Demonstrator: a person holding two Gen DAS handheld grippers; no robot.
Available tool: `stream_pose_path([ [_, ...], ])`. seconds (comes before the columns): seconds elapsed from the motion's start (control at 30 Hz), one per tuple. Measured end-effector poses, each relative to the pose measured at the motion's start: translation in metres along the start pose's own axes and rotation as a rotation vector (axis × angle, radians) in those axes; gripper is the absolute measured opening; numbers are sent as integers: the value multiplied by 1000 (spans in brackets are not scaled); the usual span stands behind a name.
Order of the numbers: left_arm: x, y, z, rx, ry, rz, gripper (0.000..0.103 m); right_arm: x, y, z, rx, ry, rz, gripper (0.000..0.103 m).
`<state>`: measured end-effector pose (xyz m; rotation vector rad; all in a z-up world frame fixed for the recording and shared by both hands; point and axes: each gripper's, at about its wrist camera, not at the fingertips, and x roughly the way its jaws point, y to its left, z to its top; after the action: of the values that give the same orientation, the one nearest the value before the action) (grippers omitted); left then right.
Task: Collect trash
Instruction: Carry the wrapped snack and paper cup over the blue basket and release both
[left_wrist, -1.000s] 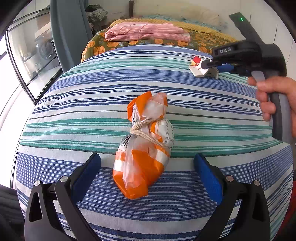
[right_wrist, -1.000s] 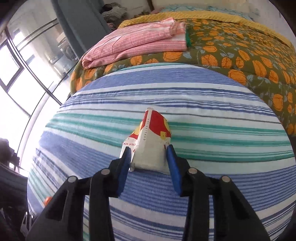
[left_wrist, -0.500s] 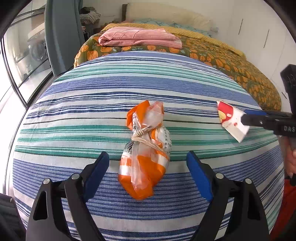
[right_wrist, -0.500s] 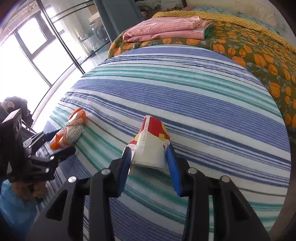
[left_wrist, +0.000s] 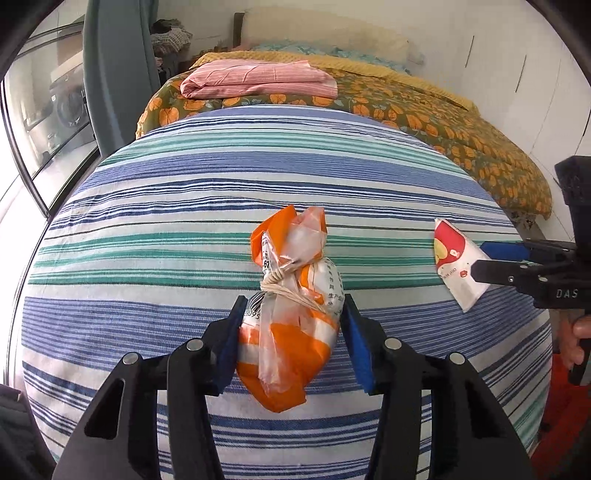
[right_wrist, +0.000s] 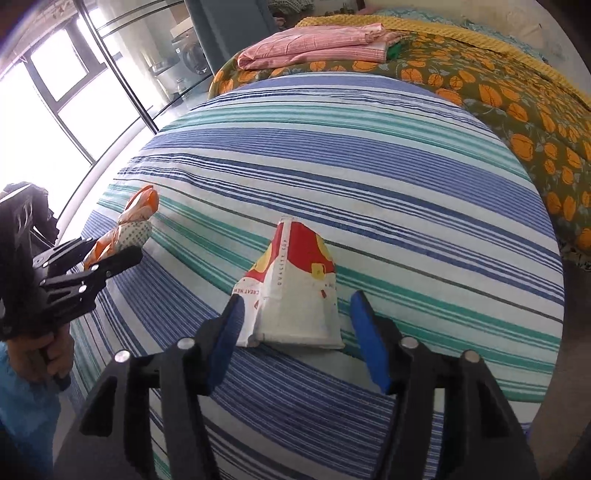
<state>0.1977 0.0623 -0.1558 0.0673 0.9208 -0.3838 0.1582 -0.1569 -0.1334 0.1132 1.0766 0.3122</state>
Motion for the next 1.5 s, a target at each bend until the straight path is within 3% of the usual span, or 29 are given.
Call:
stream_pose_path([
  [0.1,-3,-6,-6,-1,6,14,49,11,3,6,11,25,-11,59],
  [0.13,-3,-8,-8,-4,9,17,49,12,8,7,-10,32,-42,53],
  [0.17,-4,-8,-9,-8,11,17,49,13,12,8,-37,44,-70,38],
  [0.2,-5,-10,-11,-15,12,14,49,11,14,7,-41,46,-57,34],
  [0.33,-14,-30,-17,-10,2,-31,48,-7,8,-7,-12,8,-36,32],
  [0.43,-23,-61,-21,22,-8,-88,48,-38,-17,-25,80,-50,13,32],
  [0.57,-34,-123,-27,89,-5,-204,48,-92,-65,-67,207,-131,18,32],
  [0.7,-46,-204,-37,190,11,-339,48,-143,-127,-129,327,-185,-87,32],
  [0.9,-46,-330,-69,326,101,-515,49,-160,-219,-223,503,-144,-232,32],
  [1.07,0,-408,-101,404,168,-458,49,-142,-268,-264,579,-119,-232,32],
  [1.27,70,-450,-121,413,221,-357,50,-115,-308,-283,632,-118,-225,35],
  [1.37,107,-459,-126,420,237,-314,54,-98,-325,-290,670,-105,-196,48],
  [1.43,122,-458,-129,412,234,-295,68,-87,-334,-293,694,-93,-180,54],
  [1.5,128,-455,-132,405,223,-270,73,-86,-337,-300,719,-98,-176,71],
])
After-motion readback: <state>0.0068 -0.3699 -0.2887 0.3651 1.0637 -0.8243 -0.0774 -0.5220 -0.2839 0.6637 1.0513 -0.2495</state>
